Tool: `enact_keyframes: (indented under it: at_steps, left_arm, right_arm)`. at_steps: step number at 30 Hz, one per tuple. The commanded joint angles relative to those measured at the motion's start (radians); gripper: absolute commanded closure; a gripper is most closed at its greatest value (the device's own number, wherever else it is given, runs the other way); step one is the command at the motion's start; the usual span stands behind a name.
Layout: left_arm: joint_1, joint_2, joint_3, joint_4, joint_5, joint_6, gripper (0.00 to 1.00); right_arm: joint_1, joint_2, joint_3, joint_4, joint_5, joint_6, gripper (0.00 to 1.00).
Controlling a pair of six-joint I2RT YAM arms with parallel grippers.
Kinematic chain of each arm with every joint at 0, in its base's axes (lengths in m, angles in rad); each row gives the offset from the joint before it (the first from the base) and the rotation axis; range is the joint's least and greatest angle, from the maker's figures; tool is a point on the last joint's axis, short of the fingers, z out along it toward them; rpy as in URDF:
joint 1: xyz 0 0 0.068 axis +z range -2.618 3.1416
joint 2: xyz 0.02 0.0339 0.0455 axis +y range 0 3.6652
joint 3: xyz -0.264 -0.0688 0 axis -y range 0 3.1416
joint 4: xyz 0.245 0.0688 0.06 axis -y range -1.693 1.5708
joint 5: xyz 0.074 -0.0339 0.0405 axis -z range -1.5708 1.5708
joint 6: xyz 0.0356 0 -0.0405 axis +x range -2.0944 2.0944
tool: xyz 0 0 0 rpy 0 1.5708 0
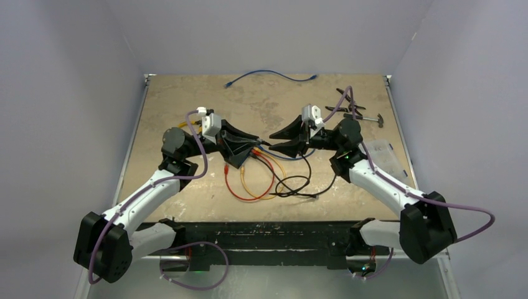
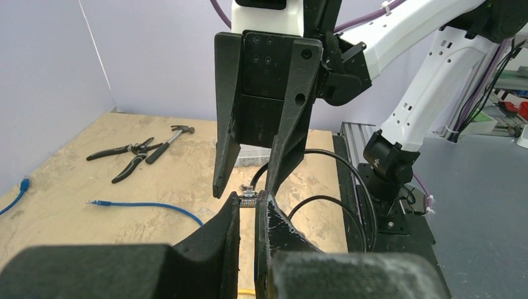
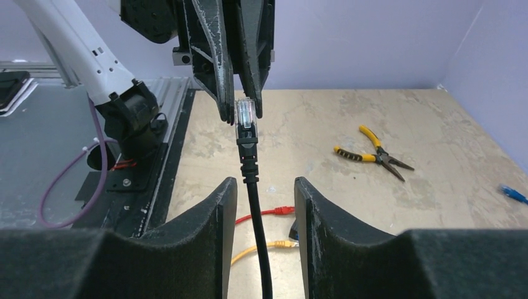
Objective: Insert the plug into the switch port
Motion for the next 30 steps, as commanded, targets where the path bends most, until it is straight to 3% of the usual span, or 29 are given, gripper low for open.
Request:
enact_keyframes:
  at_steps: [1, 13, 23, 30]
  left_arm:
    - [0.000, -0.007, -0.004, 0.065, 0.006, -0.027, 1.00]
    - [-0.003, 0.006, -0.013, 0.092, -0.004, -0.042, 1.00]
    - [-0.003, 0.025, -0.016, 0.125, -0.006, -0.056, 1.00]
    - [-0.003, 0.021, -0.022, 0.094, -0.037, -0.046, 0.96]
  right_arm:
    - [0.005, 0.021, 0.053, 0.098, -0.070, 0.050, 0.60]
    - [0.030, 0.047, 0.075, 0.114, -0.076, 0.057, 0.69]
    - [0.030, 0.073, 0.078, 0.093, -0.076, 0.042, 0.99]
    - [0.030, 0.077, 0.097, -0.059, -0.044, -0.060, 1.00]
